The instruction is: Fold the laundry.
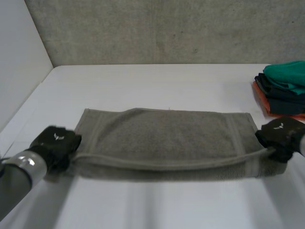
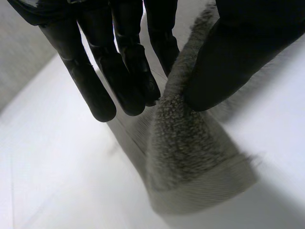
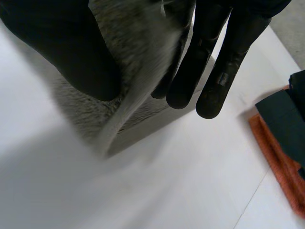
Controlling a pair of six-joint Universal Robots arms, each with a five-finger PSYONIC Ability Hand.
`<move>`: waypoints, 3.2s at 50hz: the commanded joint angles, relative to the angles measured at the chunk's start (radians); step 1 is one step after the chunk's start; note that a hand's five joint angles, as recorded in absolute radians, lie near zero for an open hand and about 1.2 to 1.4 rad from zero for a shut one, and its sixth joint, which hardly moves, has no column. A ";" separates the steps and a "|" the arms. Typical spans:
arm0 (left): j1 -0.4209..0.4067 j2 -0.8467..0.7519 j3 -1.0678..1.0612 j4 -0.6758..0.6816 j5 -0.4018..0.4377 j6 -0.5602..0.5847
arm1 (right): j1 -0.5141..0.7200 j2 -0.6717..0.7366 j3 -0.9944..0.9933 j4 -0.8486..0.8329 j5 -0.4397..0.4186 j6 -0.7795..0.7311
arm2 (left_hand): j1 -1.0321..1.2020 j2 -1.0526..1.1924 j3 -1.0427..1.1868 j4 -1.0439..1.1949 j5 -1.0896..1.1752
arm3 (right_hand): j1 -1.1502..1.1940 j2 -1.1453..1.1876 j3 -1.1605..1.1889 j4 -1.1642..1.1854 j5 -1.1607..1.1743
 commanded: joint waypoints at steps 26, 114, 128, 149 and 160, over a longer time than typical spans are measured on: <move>-0.218 -0.695 0.628 0.526 -0.226 -0.086 | 0.208 0.476 -0.407 -0.574 0.334 0.282 | -0.966 -1.027 -1.021 -1.028 -0.970 | -0.820 -1.004 -1.010 -1.014 -0.984; -0.433 -0.281 0.297 0.526 -0.233 -0.257 | 0.470 0.186 -0.074 -0.622 0.058 0.584 | -0.966 -1.027 -1.021 -1.028 -0.970 | -0.820 -1.004 -1.010 -1.014 -0.984; -0.565 -0.574 0.487 0.413 -0.232 -0.256 | 0.315 0.181 0.115 -0.542 0.026 0.445 | -0.953 -1.014 -1.009 -1.016 -0.957 | -0.619 -0.803 -0.809 -0.813 -0.783; -0.408 -0.680 0.653 0.366 -0.445 -0.259 | 0.317 0.186 0.139 -0.616 0.032 0.433 | -0.947 -1.008 -1.003 -1.010 -0.951 | -0.206 -0.389 -0.395 -0.400 -0.370; -0.453 -0.582 0.533 0.355 -0.443 -0.262 | 0.307 0.143 0.135 -0.584 0.067 0.407 | -0.962 -1.023 -1.018 -1.024 -0.966 | 0.402 0.218 0.212 0.208 0.238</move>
